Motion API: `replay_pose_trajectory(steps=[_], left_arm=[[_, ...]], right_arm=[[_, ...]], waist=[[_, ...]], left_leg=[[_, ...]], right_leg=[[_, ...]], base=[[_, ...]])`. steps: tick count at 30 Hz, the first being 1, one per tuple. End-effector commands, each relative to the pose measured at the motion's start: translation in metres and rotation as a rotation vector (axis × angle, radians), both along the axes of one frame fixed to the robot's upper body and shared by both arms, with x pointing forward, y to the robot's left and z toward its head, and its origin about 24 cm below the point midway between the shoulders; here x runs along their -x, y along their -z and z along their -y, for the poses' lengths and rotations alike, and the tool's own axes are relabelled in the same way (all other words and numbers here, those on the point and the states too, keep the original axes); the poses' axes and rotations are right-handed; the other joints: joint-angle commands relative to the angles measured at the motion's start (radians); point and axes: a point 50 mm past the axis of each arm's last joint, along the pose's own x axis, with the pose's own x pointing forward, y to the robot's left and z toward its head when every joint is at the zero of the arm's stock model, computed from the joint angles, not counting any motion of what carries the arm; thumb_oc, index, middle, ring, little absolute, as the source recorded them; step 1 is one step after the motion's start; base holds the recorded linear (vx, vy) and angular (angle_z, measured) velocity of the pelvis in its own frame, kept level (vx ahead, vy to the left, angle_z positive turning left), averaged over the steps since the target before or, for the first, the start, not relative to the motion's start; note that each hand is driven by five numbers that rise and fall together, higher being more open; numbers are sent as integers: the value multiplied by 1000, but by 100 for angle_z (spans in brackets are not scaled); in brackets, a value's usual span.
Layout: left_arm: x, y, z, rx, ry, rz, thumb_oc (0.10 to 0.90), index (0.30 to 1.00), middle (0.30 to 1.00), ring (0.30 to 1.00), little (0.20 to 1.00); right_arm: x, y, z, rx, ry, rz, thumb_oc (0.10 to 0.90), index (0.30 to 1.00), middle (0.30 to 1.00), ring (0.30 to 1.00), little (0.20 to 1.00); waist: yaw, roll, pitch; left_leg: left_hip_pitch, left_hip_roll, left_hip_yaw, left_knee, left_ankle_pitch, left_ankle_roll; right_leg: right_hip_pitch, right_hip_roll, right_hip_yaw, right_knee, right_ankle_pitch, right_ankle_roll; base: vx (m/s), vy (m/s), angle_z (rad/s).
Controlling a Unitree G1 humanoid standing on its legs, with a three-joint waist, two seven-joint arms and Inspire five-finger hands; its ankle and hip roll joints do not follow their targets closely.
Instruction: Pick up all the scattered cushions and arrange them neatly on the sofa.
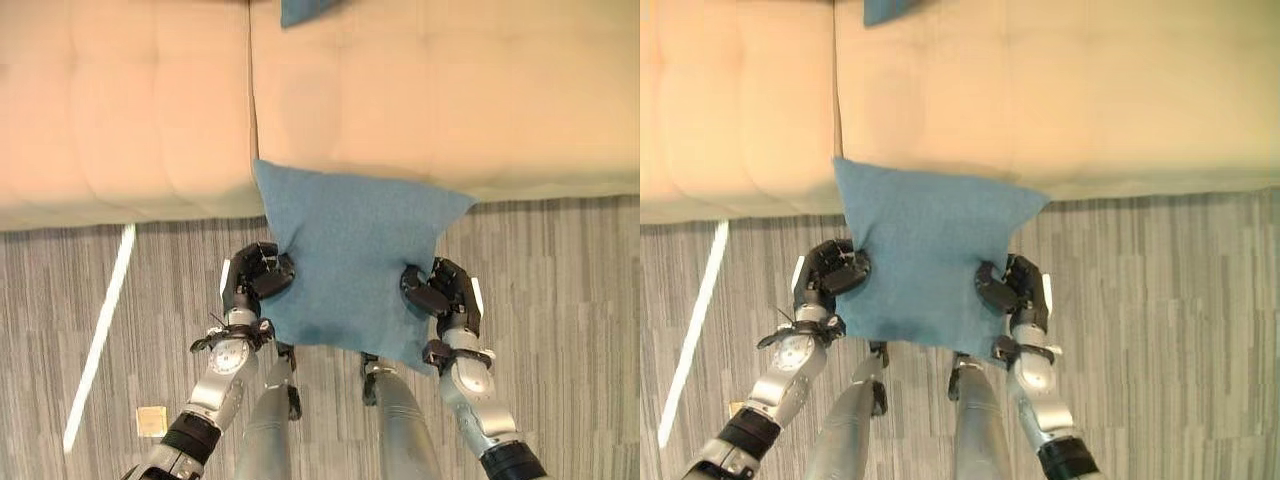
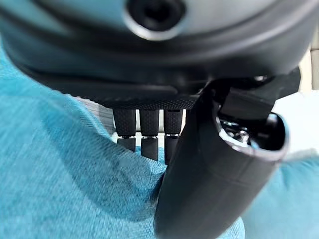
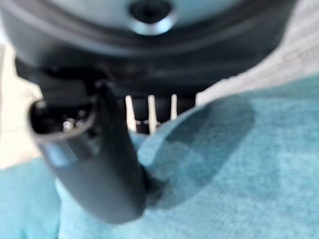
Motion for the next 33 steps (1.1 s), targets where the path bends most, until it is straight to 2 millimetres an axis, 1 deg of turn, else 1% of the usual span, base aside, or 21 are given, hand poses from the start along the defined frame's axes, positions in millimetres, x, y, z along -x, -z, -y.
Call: replay_pose_trajectory(steps=[1, 2, 4, 7, 10, 12, 13, 15, 16, 17, 19, 20, 21, 22, 24, 25, 27, 28, 29, 30, 33], left_arm=[[4, -47, 54, 106, 279, 273, 400, 300, 300, 300, 300], [4, -47, 55, 106, 279, 272, 400, 300, 300, 300, 300], [13, -36, 56, 116, 293, 228, 400, 300, 300, 300, 300], [16, -33, 59, 109, 299, 213, 400, 300, 300, 300, 300], [20, -31, 60, 94, 310, 204, 400, 300, 300, 300, 300], [20, -36, 58, 88, 305, 222, 400, 300, 300, 300, 300], [19, -40, 53, 82, 292, 237, 400, 300, 300, 300, 300], [22, -39, 51, 77, 294, 232, 400, 300, 300, 300, 300], [23, -37, 49, 75, 293, 223, 400, 300, 300, 300, 300], [23, -31, 51, 129, 274, 190, 400, 300, 300, 300, 300], [23, -30, 53, 137, 277, 185, 400, 300, 300, 300, 300], [22, -29, 54, 146, 269, 181, 400, 300, 300, 300, 300], [22, -29, 54, 147, 269, 181, 400, 300, 300, 300, 300], [22, -30, 57, 148, 270, 184, 400, 300, 300, 300, 300], [22, -30, 57, 148, 270, 185, 400, 300, 300, 300, 300], [22, -31, 57, 139, 274, 188, 400, 300, 300, 300, 300], [21, -31, 58, 125, 276, 187, 400, 300, 300, 300, 300], [20, -31, 57, 114, 275, 188, 400, 300, 300, 300, 300], [20, -31, 57, 114, 275, 188, 400, 300, 300, 300, 300], [19, -32, 58, 106, 282, 192, 400, 300, 300, 300, 300], [19, -34, 58, 99, 292, 200, 400, 300, 300, 300, 300]], right_arm=[[-5, -51, -21, 4, -152, 295, 400, 300, 300, 300, 300], [-4, -51, -21, 4, -152, 293, 400, 300, 300, 300, 300], [7, -46, -11, 33, -121, 266, 400, 300, 300, 300, 300], [9, -45, -10, 42, -119, 260, 400, 300, 300, 300, 300], [12, -48, -15, 30, -136, 266, 400, 300, 300, 300, 300], [11, -51, -20, 13, -150, 284, 400, 300, 300, 300, 300], [10, -53, -25, -16, -168, 294, 400, 300, 300, 300, 300], [10, -52, -28, -37, -182, 288, 400, 300, 300, 300, 300], [11, -52, -26, -35, -179, 287, 400, 300, 300, 300, 300], [14, -55, -14, -38, -142, 300, 400, 300, 300, 300, 300], [15, -57, -12, -32, -133, 308, 400, 300, 300, 300, 300], [15, -59, -9, -7, -134, 313, 400, 300, 300, 300, 300], [15, -59, -9, -7, -134, 313, 400, 300, 300, 300, 300], [12, -58, -12, 20, -155, 297, 400, 300, 300, 300, 300], [12, -58, -12, 20, -155, 297, 400, 300, 300, 300, 300], [11, -58, -13, 37, -166, 296, 400, 300, 300, 300, 300], [10, -58, -13, 46, -169, 294, 400, 300, 300, 300, 300], [9, -58, -14, 49, -176, 293, 400, 300, 300, 300, 300], [9, -58, -14, 49, -176, 293, 400, 300, 300, 300, 300], [8, -58, -15, 57, -175, 294, 400, 300, 300, 300, 300], [7, -60, -16, 75, -182, 305, 400, 300, 300, 300, 300]], waist=[[-17, 2, -189], [-16, 1, -187], [-28, 6, -244], [-31, 8, -260], [-35, 12, -286], [-22, 13, -278], [8, 15, -275], [20, 6, -282], [21, 0, -284], [11, -10, -298], [7, -9, -299], [10, -11, -293], [10, -11, -293], [43, -18, -270], [41, -19, -274], [50, -24, -273], [57, -25, -271], [75, -22, -264], [76, -23, -263], [92, -14, -254], [105, 6, -260]], left_leg=[[110, -38, -40, 26, -139, -15], [115, -38, -39, 23, -138, -15], [232, -48, 0, -31, -147, -5], [282, -53, 21, -59, -151, 5], [340, -46, 77, -105, -145, 13], [354, -29, 116, -109, -144, 11], [371, -8, 170, -101, -151, 8], [384, 1, 205, -87, -157, 1], [392, 4, 205, -78, -163, -3], [384, 36, 210, -14, -174, -29], [379, 49, 210, 19, -182, -36], [366, 57, 185, 101, -208, -35], [365, 58, 184, 104, -210, -36], [278, -17, 28, 202, -217, -25], [272, -19, 27, 200, -212, -24], [227, -51, -1, 192, -218, -16], [188, -65, -3, 194, -203, -12], [135, -93, -37, 186, -164, -18], [136, -93, -35, 187, -165, -18], [97, -120, -79, 170, -121, -29], [142, -119, -93, 98, -103, -19]], right_leg=[[160, 26, -26, -232, 105, 77], [165, 27, -26, -234, 106, 77], [251, 36, 9, -272, 122, 93], [277, 39, 35, -282, 132, 103], [286, 51, 75, -286, 154, 127], [266, 55, 35, -248, 147, 129], [284, 17, -145, -186, 119, 126], [301, -6, -247, -185, 114, 117], [324, 4, -241, -205, 102, 115], [367, 49, -190, -263, 75, 80], [384, 57, -191, -275, 67, 70], [396, 64, -172, -274, 57, 52], [397, 65, -172, -274, 56, 52], [411, 82, -112, -289, 54, 36], [405, 79, -113, -290, 56, 36], [414, 83, -92, -298, 55, 40], [423, 89, -74, -298, 52, 36], [437, 109, -39, -296, 47, 29], [438, 108, -37, -295, 46, 29], [453, 135, 2, -292, 37, 20], [476, 165, 54, -285, 13, 15]], base=[[107, 44, -6], [171, 82, -10], [215, 163, -22], [95, 104, -39], [40, 79, -53], [-57, -22, -82], [-88, -89, -156], [-29, -155, -180], [31, -440, -94], [27, -380, -17], [38, -270, 11], [43, -163, 12], [43, -206, -11], [9, -107, -29], [30, -76, -62], [110, -64, -96], [120, -48, -69], [76, -14, -42], [153, -33, -52], [132, -19, -75], [158, 33, -99]])
